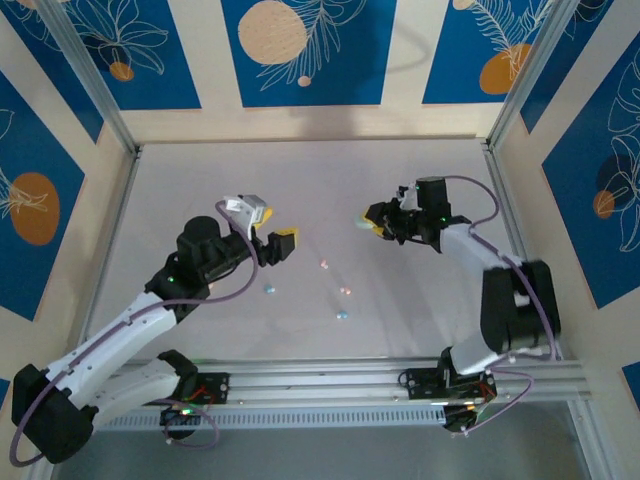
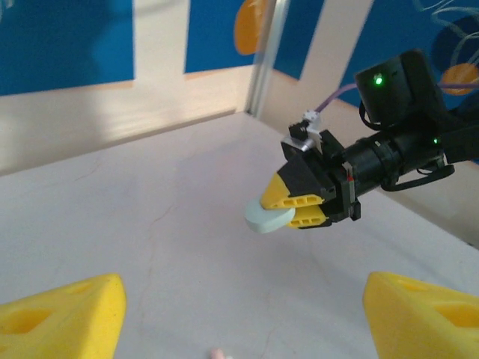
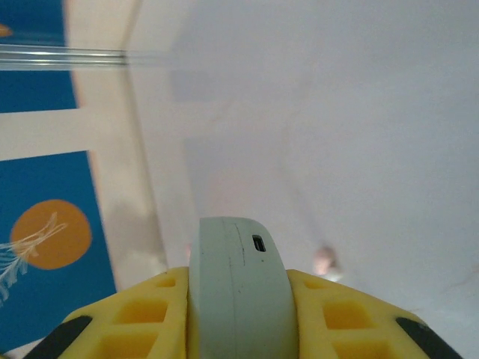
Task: Insert wireless bluetooth earbuds into charging case
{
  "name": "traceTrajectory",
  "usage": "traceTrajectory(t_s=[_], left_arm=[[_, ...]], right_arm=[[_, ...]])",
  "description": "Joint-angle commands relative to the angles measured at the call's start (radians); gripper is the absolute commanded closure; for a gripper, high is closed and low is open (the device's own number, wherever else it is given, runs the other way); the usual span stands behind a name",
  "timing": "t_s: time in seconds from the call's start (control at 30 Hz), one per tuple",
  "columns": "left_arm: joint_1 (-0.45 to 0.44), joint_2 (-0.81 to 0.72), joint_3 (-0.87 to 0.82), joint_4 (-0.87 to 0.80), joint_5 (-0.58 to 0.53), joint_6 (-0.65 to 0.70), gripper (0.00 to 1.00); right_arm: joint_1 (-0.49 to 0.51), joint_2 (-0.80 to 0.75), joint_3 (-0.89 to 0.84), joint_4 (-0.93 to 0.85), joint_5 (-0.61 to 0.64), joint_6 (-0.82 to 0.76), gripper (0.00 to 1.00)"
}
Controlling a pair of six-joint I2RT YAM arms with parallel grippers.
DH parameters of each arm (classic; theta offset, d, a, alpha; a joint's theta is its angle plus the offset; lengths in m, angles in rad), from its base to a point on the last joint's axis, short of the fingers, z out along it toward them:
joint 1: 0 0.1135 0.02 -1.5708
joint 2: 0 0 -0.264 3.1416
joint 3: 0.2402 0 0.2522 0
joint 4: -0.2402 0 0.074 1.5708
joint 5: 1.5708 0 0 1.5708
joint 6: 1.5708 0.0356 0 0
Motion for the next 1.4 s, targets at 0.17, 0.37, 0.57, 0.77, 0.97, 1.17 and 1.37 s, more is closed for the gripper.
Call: traceTrajectory(t_s=[0.17,0.37,0.57,0.77,0.97,1.17,1.37], left_arm=[[0.046,0.021,0.093,-0.328,-0.119,-0.065,0.26],[0.075,0.014,0.101,-0.375,-0.097,-0.08,0.28],[0.092,0.013,0.1,-0.399,-0.098,-0.088,0.29],[0.11,0.023,0.089,-0.405,-0.097,-0.1,0.3],[0.134,0.067,0.102,-0.408,-0.074,-0.121,0.3],[0.174,0.126,0.138,-0.505,-0.109,-0.126,0.3],[0.291,0.195,0.151,-0.678,-0.238,-0.146,0.3]], right_arm=[[-0.032,0.269,0.156,-0.083,-0.066,-0.144,0.8],[-0.04,0.431,0.269,-0.087,-0.083,-0.149,0.78],[-0.04,0.522,0.351,-0.138,-0.073,-0.178,0.73],[-0.039,0.497,0.353,-0.216,-0.006,-0.229,0.59],[-0.043,0.44,0.369,-0.327,0.098,-0.296,0.49],[-0.048,0.352,0.363,-0.405,0.197,-0.332,0.44],[-0.02,0.181,0.301,-0.414,0.199,-0.352,0.44]])
